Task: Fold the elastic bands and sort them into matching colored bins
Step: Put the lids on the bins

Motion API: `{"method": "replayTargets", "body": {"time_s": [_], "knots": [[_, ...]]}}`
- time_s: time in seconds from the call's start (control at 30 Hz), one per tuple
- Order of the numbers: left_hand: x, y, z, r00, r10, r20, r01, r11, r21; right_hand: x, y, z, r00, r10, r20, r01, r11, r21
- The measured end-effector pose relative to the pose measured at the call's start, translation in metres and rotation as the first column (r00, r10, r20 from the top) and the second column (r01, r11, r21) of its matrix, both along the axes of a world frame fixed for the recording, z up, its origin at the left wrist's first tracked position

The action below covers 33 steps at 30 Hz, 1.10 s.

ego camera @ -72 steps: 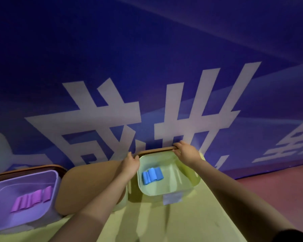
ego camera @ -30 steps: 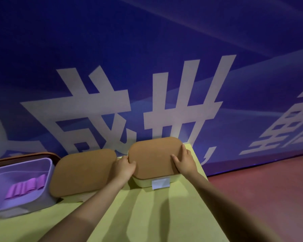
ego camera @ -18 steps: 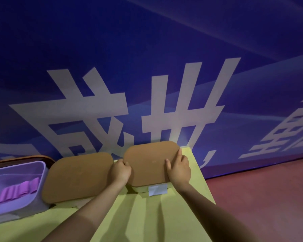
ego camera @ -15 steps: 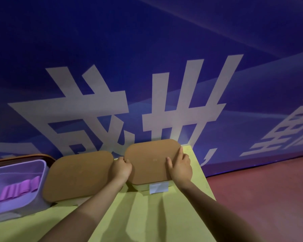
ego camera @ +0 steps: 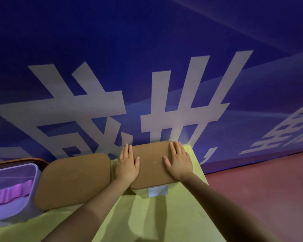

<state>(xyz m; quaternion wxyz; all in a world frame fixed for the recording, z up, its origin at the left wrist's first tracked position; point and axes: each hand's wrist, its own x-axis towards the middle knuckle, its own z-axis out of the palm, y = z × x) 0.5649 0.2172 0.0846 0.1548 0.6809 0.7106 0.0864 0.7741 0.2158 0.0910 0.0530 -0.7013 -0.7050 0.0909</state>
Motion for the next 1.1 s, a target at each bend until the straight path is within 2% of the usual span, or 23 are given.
{"method": "replayTargets", "body": {"time_s": [0.2, 0.37, 0.6, 0.73, 0.87, 0.97, 1.03, 1.1], "knots": [[-0.002, -0.002, -0.012, 1.0, 0.015, 0.023, -0.017, 0.995, 0.098, -0.003, 0.001, -0.009, 1.0, -0.026, -0.007, 0.026, 1.0, 0.005], [-0.003, -0.002, -0.015, 0.999, -0.053, 0.005, 0.051, 0.974, 0.223, -0.003, 0.003, -0.012, 0.998, -0.033, -0.061, 0.034, 0.999, 0.017], [-0.003, -0.002, -0.005, 0.997, -0.033, 0.067, 0.024, 0.992, 0.124, -0.002, 0.003, -0.007, 1.0, -0.012, -0.021, 0.012, 1.0, -0.023], [-0.012, -0.007, 0.015, 0.978, -0.087, 0.189, 0.075, 0.995, 0.072, -0.005, -0.006, 0.005, 1.0, -0.02, -0.022, 0.02, 1.0, 0.022], [-0.045, -0.019, 0.047, 0.914, -0.062, 0.402, 0.011, 0.992, 0.129, -0.046, -0.026, 0.03, 0.98, 0.008, -0.199, 0.035, 0.977, 0.21], [-0.088, -0.028, 0.066, 0.852, -0.043, 0.522, -0.032, 0.991, 0.134, -0.105, -0.039, 0.049, 0.906, 0.118, -0.406, -0.002, 0.962, 0.274], [-0.131, -0.037, 0.074, 0.826, 0.009, 0.564, -0.092, 0.989, 0.118, -0.154, -0.048, 0.055, 0.841, 0.169, -0.514, -0.047, 0.969, 0.242], [-0.181, -0.047, 0.078, 0.809, 0.075, 0.582, -0.142, 0.987, 0.07, -0.207, -0.059, 0.059, 0.762, 0.132, -0.634, -0.083, 0.991, 0.106]]}}
